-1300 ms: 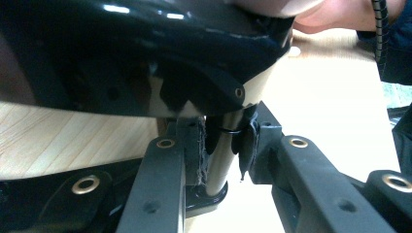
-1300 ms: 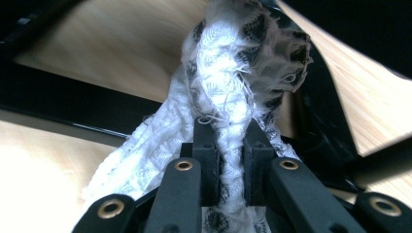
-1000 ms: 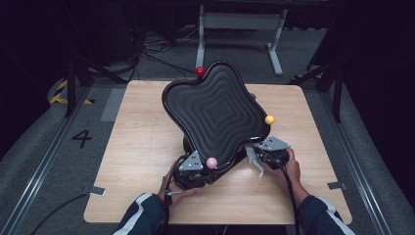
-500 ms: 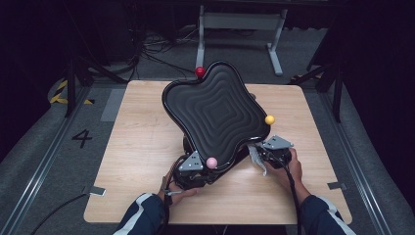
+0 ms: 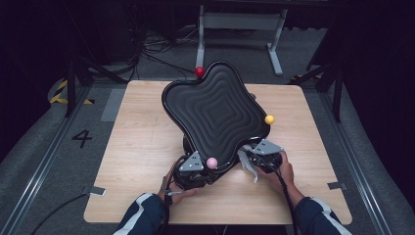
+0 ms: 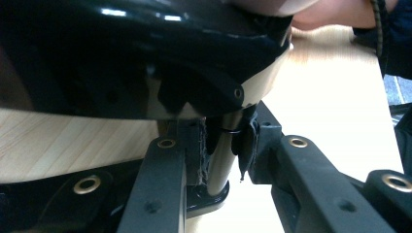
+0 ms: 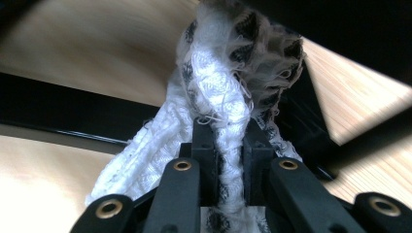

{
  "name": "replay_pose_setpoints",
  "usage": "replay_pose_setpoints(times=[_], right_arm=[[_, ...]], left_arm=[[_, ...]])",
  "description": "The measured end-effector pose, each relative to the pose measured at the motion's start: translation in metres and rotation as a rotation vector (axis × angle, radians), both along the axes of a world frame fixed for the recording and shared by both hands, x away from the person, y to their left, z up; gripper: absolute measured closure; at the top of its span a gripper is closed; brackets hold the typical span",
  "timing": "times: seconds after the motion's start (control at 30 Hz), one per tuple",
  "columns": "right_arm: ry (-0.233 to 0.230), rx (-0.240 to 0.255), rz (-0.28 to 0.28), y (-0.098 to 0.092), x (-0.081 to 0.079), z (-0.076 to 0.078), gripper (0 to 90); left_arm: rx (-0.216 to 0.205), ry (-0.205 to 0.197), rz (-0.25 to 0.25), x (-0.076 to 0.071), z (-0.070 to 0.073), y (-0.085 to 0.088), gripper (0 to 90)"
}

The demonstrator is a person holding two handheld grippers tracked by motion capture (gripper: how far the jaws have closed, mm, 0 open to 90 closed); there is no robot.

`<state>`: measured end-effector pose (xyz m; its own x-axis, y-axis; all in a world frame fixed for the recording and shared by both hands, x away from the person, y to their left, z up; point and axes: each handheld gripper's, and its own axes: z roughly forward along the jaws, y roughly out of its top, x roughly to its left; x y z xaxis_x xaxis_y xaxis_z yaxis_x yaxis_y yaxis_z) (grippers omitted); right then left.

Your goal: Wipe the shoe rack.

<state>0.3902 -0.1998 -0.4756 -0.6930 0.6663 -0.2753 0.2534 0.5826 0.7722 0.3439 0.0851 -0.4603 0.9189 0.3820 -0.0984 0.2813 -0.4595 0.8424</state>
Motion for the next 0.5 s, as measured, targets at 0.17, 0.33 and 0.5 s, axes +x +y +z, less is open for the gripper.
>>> replay_pose_setpoints(times=[0.17, 0.33, 0.5], right_arm=[[-0.011, -0.012, 0.092, 0.027, -0.018, 0.0, 80.1], [-0.006, -0.002, 0.17, 0.045, -0.032, -0.001, 80.1], [-0.028, -0.023, 0.207, 0.055, -0.04, -0.001, 80.1]], left_arm=[[-0.007, 0.001, 0.001, 0.0, 0.0, 0.0, 73.4], [-0.007, 0.002, 0.002, 0.0, 0.0, 0.0, 73.4], [-0.01, 0.006, 0.006, 0.0, -0.001, 0.0, 73.3]])
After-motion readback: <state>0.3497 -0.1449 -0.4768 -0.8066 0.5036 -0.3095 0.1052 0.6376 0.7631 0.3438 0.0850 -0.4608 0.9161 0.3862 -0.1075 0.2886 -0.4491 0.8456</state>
